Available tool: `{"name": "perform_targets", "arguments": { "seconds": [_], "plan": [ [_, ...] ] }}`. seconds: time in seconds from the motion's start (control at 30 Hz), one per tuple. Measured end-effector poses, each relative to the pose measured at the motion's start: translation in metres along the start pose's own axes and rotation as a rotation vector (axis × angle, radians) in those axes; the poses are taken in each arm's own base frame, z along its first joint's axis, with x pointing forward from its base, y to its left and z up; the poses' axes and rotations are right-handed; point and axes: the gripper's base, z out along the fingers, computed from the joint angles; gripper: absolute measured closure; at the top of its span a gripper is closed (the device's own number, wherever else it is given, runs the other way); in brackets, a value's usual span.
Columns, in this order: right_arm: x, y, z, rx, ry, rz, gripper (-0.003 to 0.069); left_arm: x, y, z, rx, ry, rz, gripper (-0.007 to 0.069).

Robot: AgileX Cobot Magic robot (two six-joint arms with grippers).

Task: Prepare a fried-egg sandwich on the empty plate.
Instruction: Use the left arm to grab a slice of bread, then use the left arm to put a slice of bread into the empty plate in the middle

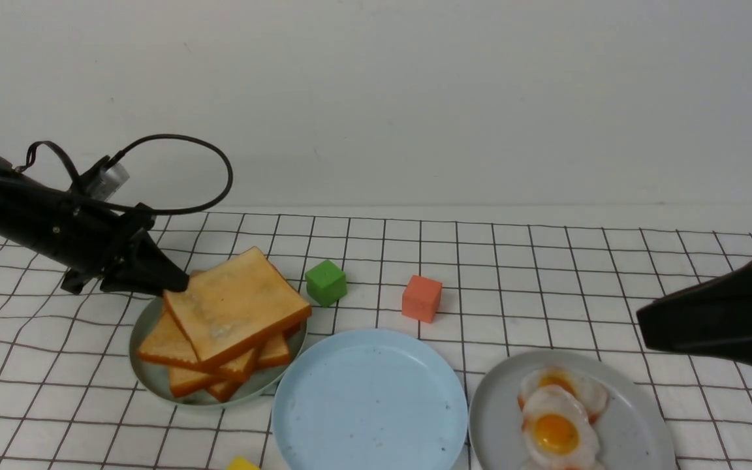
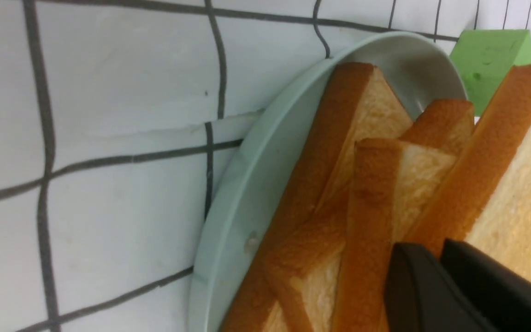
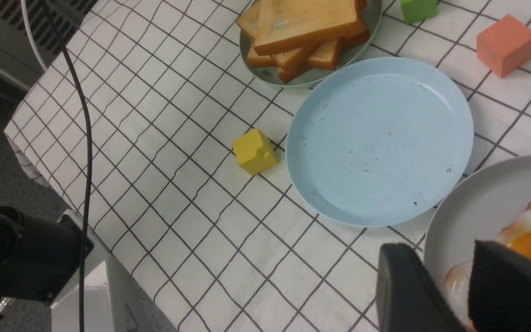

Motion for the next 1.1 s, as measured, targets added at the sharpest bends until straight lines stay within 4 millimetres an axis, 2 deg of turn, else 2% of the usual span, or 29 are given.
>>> {"name": "perform_targets", "arguments": {
  "seconds": [0.17, 0.3, 0.5, 0.53, 0.67, 0.7, 0.73, 0.77, 0.9, 0.93, 0.97, 1.1],
  "plan": [
    [0.000, 0.000, 0.000, 0.000, 0.000, 0.000, 0.0418, -0.001, -0.002, -0.001, 0.000, -0.004, 0.007, 0.0590],
    [0.000, 0.000, 0.000, 0.000, 0.000, 0.000, 0.0418, -0.007, -0.010, -0.012, -0.012, -0.035, 0.043, 0.0590],
    [0.000, 0.000, 0.000, -0.001, 0.001, 0.000, 0.0418, -0.016, -0.034, -0.037, -0.028, -0.106, 0.161, 0.0590],
    [0.000, 0.000, 0.000, -0.001, 0.001, 0.000, 0.0418, -0.016, -0.035, -0.037, -0.029, -0.106, 0.166, 0.0590],
    [0.000, 0.000, 0.000, -0.002, 0.001, -0.035, 0.0418, -0.014, -0.065, -0.034, -0.024, -0.102, 0.299, 0.0592],
    [0.000, 0.000, 0.000, -0.002, 0.001, -0.036, 0.0418, -0.014, -0.065, -0.034, -0.024, -0.102, 0.301, 0.0592],
    [0.000, 0.000, 0.000, -0.001, 0.001, -0.047, 0.0418, -0.010, -0.081, -0.026, -0.016, -0.079, 0.353, 0.0592],
    [0.000, 0.000, 0.000, -0.001, 0.001, -0.047, 0.0418, -0.009, -0.083, -0.025, -0.014, -0.077, 0.361, 0.0592],
    [0.000, 0.000, 0.000, 0.001, 0.002, -0.052, 0.0418, 0.011, -0.121, 0.008, 0.019, 0.023, 0.485, 0.0592],
    [0.000, 0.000, 0.000, 0.001, 0.002, -0.052, 0.0418, 0.012, -0.122, 0.010, 0.022, 0.030, 0.487, 0.0592],
    [0.000, 0.000, 0.000, 0.001, 0.002, -0.052, 0.0418, 0.020, -0.132, 0.023, 0.035, 0.069, 0.520, 0.0592],
    [0.000, 0.000, 0.000, 0.001, 0.002, -0.052, 0.0418, 0.043, -0.144, 0.052, 0.066, 0.168, 0.589, 0.0592]
  ]
}}
